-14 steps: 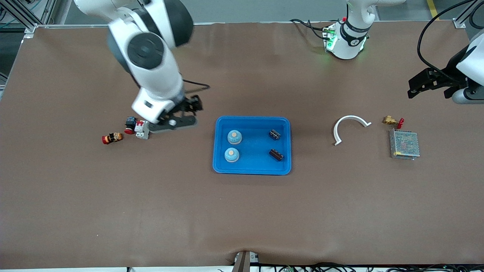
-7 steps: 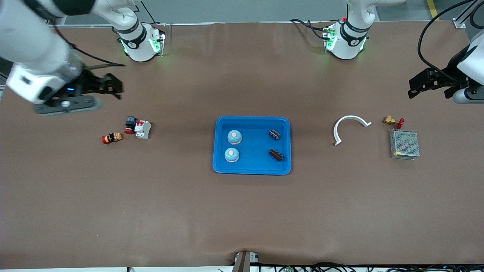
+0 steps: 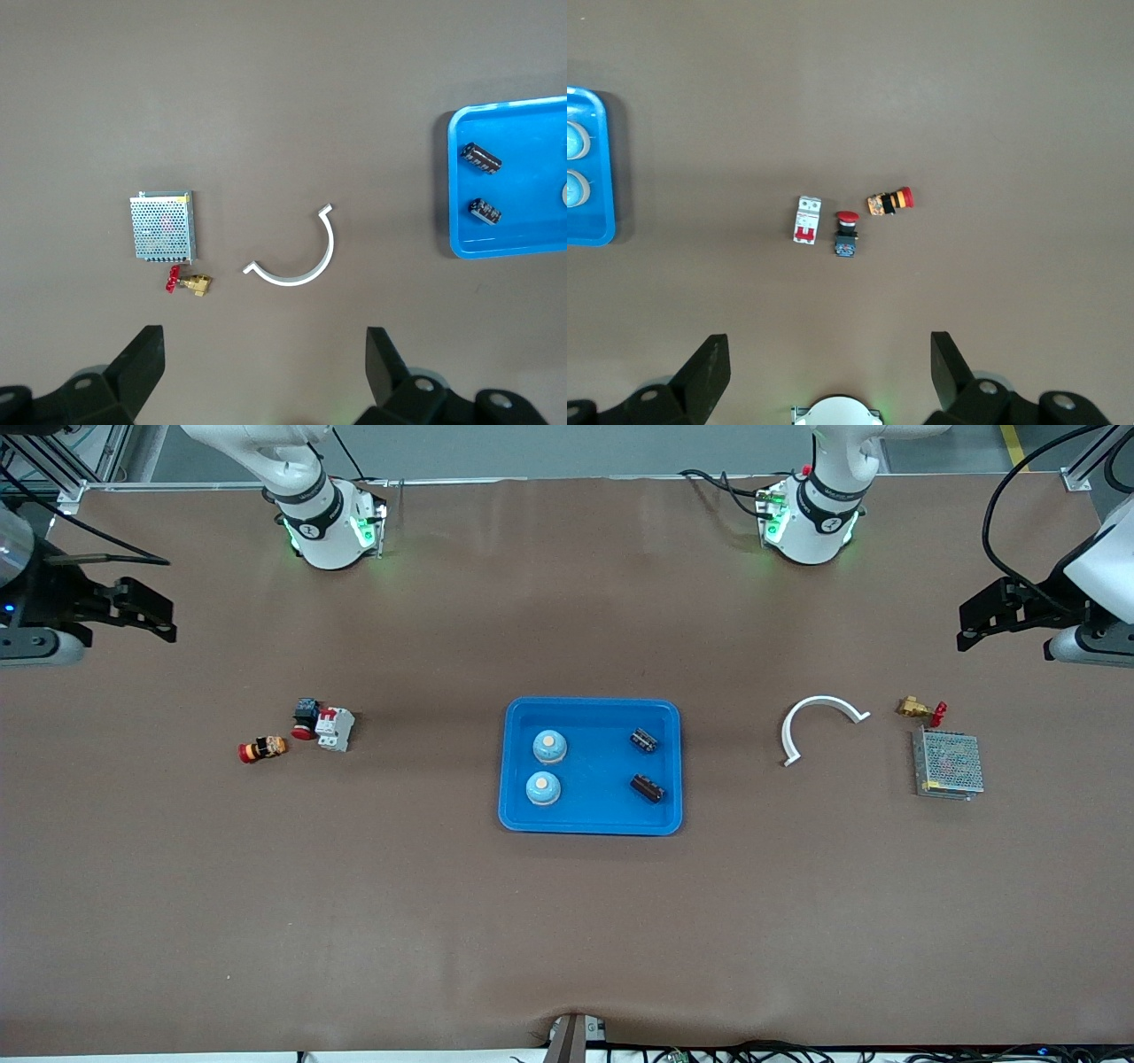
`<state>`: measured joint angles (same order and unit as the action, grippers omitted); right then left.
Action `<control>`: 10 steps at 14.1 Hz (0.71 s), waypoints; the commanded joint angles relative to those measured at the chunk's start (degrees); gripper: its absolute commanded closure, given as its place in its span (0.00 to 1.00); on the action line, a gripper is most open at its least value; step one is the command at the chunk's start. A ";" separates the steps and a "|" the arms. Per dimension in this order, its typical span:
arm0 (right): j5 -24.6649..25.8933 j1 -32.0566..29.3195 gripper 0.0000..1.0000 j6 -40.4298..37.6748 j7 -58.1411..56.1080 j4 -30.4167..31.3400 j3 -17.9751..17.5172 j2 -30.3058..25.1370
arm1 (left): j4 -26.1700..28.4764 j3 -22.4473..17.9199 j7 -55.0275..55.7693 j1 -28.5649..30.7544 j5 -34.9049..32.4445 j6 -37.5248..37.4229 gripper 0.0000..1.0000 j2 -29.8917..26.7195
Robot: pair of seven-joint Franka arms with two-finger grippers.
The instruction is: Place electrolytic capacitor and blue bell in tray
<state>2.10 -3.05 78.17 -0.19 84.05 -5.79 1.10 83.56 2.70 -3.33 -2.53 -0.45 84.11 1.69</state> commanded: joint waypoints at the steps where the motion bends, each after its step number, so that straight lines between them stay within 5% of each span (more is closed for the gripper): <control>1: -1.31 -3.62 0.00 0.76 -0.78 2.78 -0.89 -2.42 | -0.33 -0.06 -0.89 0.16 0.01 -0.70 0.00 -0.37; 10: -1.40 -9.08 0.00 0.23 -4.03 2.44 -0.80 -2.25 | -0.59 -0.06 0.16 -0.10 0.01 -0.97 0.00 0.06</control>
<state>1.38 -10.16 78.68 -3.42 86.15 -5.80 0.37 83.57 2.70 -3.33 -2.44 -0.45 83.96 1.70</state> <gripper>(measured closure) 0.000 0.000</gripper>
